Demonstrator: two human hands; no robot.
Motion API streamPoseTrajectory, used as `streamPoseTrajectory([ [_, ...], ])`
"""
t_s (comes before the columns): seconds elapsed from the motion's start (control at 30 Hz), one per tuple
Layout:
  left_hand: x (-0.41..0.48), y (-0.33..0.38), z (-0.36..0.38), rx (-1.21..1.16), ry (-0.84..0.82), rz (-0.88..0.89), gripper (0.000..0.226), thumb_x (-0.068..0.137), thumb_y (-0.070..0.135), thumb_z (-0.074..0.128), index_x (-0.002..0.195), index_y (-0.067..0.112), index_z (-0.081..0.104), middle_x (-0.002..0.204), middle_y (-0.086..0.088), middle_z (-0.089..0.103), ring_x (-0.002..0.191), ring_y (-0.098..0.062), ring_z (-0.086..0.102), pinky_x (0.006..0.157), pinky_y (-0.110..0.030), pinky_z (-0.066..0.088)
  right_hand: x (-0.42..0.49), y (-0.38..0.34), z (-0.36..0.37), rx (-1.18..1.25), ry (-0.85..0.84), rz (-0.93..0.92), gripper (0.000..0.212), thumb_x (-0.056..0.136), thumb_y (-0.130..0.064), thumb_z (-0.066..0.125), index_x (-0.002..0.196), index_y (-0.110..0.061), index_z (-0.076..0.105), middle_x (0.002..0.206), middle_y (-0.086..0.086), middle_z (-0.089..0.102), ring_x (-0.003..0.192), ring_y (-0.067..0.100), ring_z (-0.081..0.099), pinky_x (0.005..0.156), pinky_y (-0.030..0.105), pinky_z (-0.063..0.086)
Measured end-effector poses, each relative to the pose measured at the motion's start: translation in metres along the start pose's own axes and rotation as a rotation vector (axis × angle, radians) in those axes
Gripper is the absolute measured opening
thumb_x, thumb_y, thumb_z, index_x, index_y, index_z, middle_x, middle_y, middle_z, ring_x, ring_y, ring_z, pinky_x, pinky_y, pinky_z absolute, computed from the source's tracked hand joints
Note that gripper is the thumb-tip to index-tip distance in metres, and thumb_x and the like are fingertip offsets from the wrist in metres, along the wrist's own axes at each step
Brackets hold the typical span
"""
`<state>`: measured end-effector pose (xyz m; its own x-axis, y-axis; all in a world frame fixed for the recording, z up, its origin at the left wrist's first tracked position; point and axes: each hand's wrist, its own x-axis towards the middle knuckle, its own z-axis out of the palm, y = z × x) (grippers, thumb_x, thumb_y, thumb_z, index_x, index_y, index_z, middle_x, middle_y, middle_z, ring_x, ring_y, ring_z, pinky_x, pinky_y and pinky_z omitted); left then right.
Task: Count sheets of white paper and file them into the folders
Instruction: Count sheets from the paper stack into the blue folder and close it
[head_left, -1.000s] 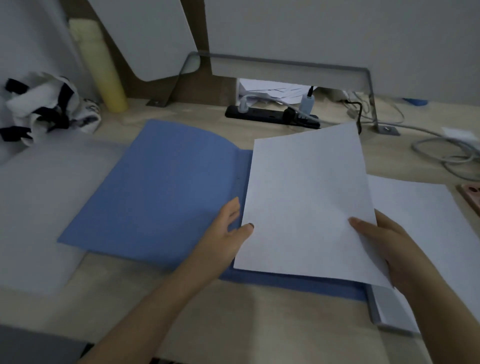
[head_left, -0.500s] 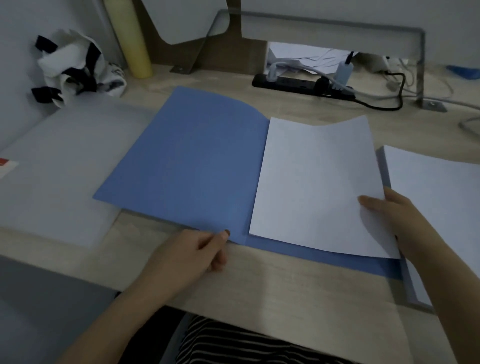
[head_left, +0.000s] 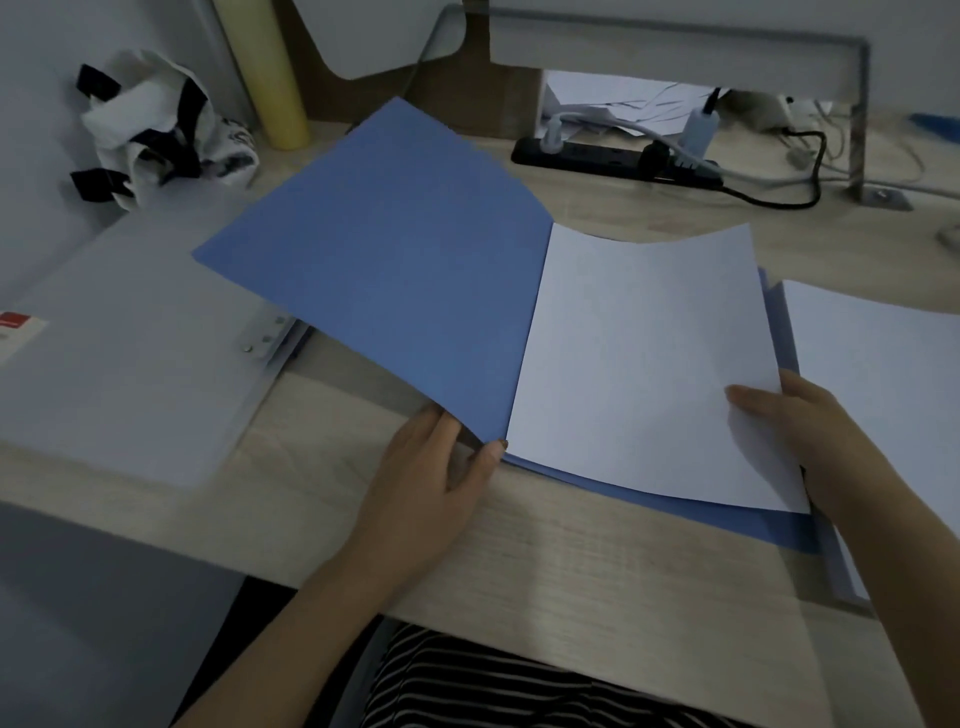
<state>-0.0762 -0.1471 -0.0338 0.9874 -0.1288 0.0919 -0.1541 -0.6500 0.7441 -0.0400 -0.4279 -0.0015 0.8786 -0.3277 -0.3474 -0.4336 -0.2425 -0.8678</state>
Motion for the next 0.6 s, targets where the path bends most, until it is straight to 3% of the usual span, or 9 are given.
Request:
streamPoseTrajectory([
  [0.07, 0.006, 0.007, 0.005, 0.002, -0.004, -0.008, 0.004, 0.093, 0.034, 0.049, 0.089, 0.034, 0.048, 0.087, 0.021, 0.049, 0.086, -0.002, 0.048, 0.073, -0.013, 0.035, 0.000, -0.001, 0.001, -0.011, 0.008, 0.005, 0.019, 0.088, -0.021, 0.057, 0.106, -0.016, 0.060, 0.100, 0.010, 0.064, 0.093, 0.032, 0.060, 0.095, 0.047, 0.046],
  [0.17, 0.013, 0.009, 0.012, 0.012, 0.005, -0.052, 0.033, 0.093, 0.027, 0.051, 0.065, 0.019, 0.035, 0.066, 0.006, 0.038, 0.063, -0.008, 0.039, 0.059, -0.019, 0.030, 0.000, -0.001, 0.001, 0.000, 0.027, 0.027, 0.018, 0.087, -0.020, 0.057, 0.104, -0.014, 0.061, 0.095, 0.008, 0.064, 0.090, 0.031, 0.060, 0.094, 0.046, 0.046],
  [0.27, 0.015, 0.010, 0.017, 0.039, 0.015, -0.034, 0.039, 0.093, 0.021, 0.051, 0.061, 0.016, 0.029, 0.060, 0.005, 0.032, 0.057, -0.007, 0.034, 0.056, -0.021, 0.027, -0.002, -0.002, 0.001, 0.015, 0.028, 0.052, 0.006, 0.086, -0.020, 0.057, 0.089, -0.017, 0.061, 0.097, 0.013, 0.064, 0.090, 0.033, 0.060, 0.094, 0.046, 0.046],
  [0.33, 0.015, 0.011, 0.016, 0.038, 0.023, -0.012, 0.040, 0.093, 0.017, 0.050, 0.061, 0.025, 0.027, 0.062, 0.011, 0.031, 0.058, -0.004, 0.036, 0.057, -0.014, 0.031, -0.004, -0.003, 0.002, 0.032, 0.039, 0.069, 0.005, 0.086, -0.019, 0.057, 0.083, -0.016, 0.061, 0.091, 0.011, 0.064, 0.084, 0.032, 0.060, 0.092, 0.044, 0.046],
  [0.43, 0.014, 0.014, 0.015, 0.034, 0.029, 0.023, 0.044, 0.094, 0.014, 0.048, 0.063, 0.033, 0.023, 0.065, 0.016, 0.031, 0.061, -0.001, 0.037, 0.060, -0.004, 0.032, -0.005, -0.003, 0.002, 0.046, 0.064, 0.090, 0.011, 0.086, -0.017, 0.057, 0.091, -0.008, 0.060, 0.082, 0.009, 0.059, 0.073, 0.027, 0.056, 0.078, 0.037, 0.046],
  [0.53, 0.015, 0.013, 0.015, 0.055, 0.017, 0.050, 0.043, 0.095, 0.014, 0.046, 0.064, 0.035, 0.024, 0.068, 0.017, 0.032, 0.065, 0.001, 0.039, 0.063, -0.004, 0.032, -0.006, -0.004, 0.003, 0.049, 0.078, 0.095, 0.012, 0.088, -0.015, 0.054, 0.096, -0.007, 0.057, 0.078, 0.005, 0.055, 0.069, 0.021, 0.052, 0.062, 0.028, 0.040],
  [0.6, 0.015, 0.014, 0.016, 0.056, 0.019, 0.065, 0.044, 0.095, 0.012, 0.046, 0.065, 0.036, 0.024, 0.068, 0.019, 0.032, 0.066, 0.002, 0.039, 0.065, -0.005, 0.033, -0.005, -0.003, 0.003, 0.036, 0.083, 0.094, 0.016, 0.088, -0.016, 0.053, 0.100, -0.005, 0.057, 0.079, 0.005, 0.053, 0.069, 0.019, 0.049, 0.059, 0.027, 0.037],
])
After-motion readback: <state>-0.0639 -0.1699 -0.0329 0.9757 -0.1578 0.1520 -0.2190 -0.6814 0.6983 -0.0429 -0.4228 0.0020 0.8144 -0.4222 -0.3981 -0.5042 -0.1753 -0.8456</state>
